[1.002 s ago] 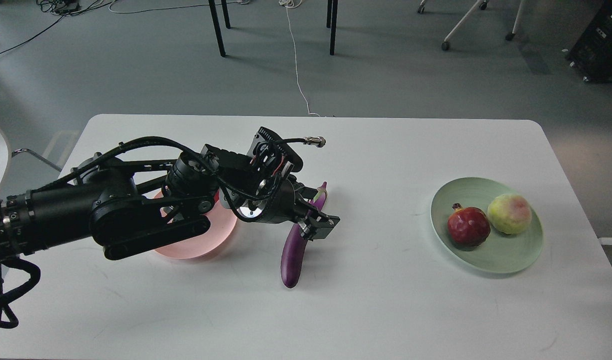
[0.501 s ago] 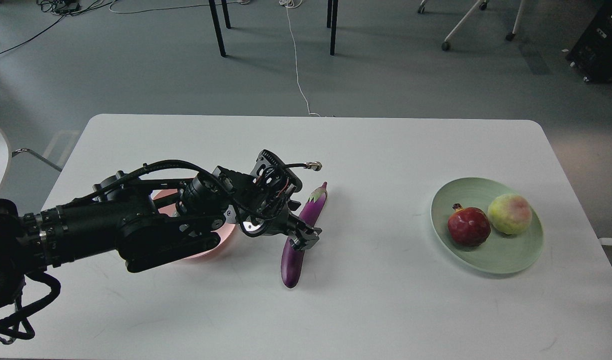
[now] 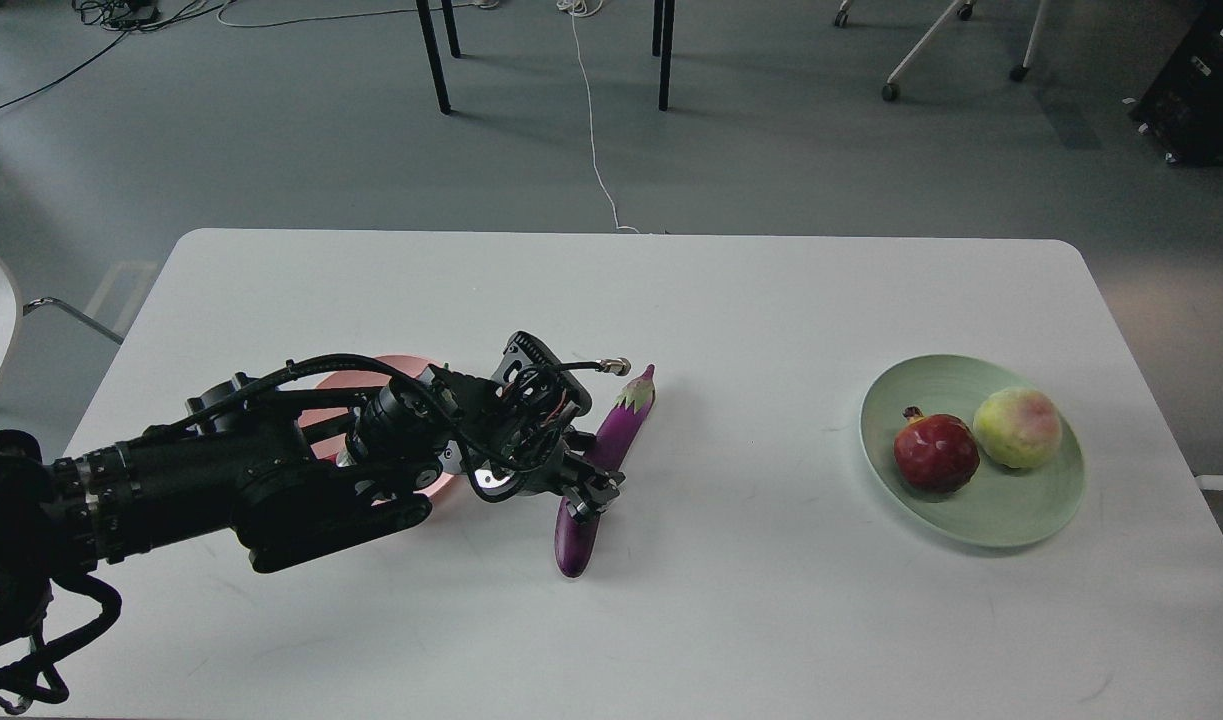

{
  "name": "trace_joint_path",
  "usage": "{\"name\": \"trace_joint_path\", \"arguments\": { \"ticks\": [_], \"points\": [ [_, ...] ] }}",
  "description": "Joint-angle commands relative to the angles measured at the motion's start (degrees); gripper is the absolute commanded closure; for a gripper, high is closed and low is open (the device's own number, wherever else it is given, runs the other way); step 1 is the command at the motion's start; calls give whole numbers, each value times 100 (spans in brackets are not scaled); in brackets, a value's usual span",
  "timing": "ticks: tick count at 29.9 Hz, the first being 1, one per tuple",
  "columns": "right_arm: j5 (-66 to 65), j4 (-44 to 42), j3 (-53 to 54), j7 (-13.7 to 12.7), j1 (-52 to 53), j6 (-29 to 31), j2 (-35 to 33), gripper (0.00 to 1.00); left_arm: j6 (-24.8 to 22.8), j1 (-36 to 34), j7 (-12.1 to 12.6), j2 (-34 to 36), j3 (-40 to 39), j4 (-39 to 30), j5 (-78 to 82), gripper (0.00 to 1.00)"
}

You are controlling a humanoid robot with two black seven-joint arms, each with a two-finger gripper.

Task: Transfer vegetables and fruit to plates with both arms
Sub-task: 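Move the left hand to the purple eggplant and grasp it, then carry the eggplant onto the pink plate and release it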

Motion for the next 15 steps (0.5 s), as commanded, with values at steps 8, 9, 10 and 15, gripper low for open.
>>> {"name": "trace_joint_path", "arguments": {
  "ticks": [8, 9, 10, 15],
  "points": [
    [-9, -34, -9, -9, 0, 0, -40, 1, 1, -116, -37, 526, -358, -939, -72, 91],
    [-9, -34, -1, -9, 0, 0, -49, 1, 1, -168, -37, 666, -499, -1246, -80, 91],
    [-9, -34, -1, -9, 0, 0, -49, 1, 1, -230, -37, 833, -613, -1510, -89, 91],
    [-9, -25, -1, -9, 0, 0, -49, 1, 1, -415, -81, 1966, -781, -2065, -107, 91]
  ]
}}
